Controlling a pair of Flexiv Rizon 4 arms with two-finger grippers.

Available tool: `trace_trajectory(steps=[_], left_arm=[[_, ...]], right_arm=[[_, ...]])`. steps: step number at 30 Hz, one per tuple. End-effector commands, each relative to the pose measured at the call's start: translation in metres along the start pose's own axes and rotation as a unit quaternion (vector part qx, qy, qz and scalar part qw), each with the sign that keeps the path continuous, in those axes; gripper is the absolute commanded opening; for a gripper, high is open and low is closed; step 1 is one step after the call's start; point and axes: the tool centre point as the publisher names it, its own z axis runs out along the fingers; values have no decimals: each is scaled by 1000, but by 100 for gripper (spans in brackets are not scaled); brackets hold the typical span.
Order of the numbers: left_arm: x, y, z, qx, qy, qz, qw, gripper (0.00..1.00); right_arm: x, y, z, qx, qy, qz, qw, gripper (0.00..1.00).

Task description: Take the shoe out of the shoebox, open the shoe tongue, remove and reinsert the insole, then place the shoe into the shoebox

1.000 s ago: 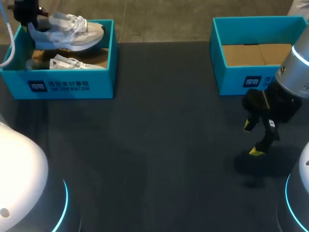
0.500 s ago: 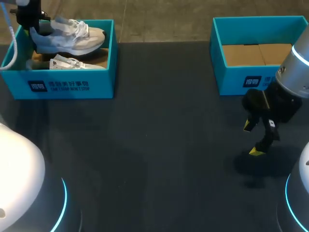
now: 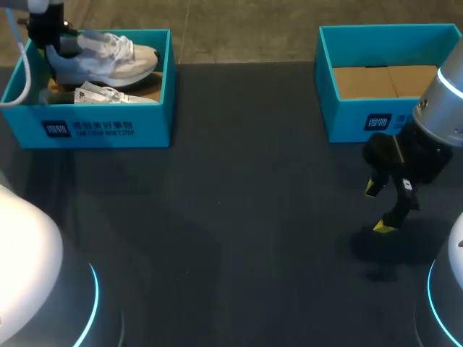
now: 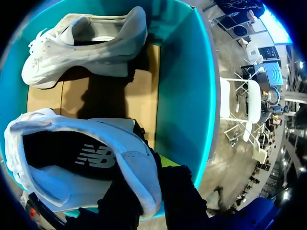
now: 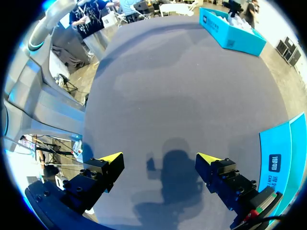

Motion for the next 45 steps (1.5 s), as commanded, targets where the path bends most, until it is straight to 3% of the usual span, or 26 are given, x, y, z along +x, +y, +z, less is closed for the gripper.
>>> trace_trajectory(steps=[1, 45], left_arm=[[-4, 5, 6, 5, 3, -2, 1000, 0], [-18, -32, 28, 34, 2, 38, 999, 0]], right_arm=[[0, 0, 1, 1, 0, 0, 1000, 100], [0, 0, 1, 1, 0, 0, 1000, 100]])
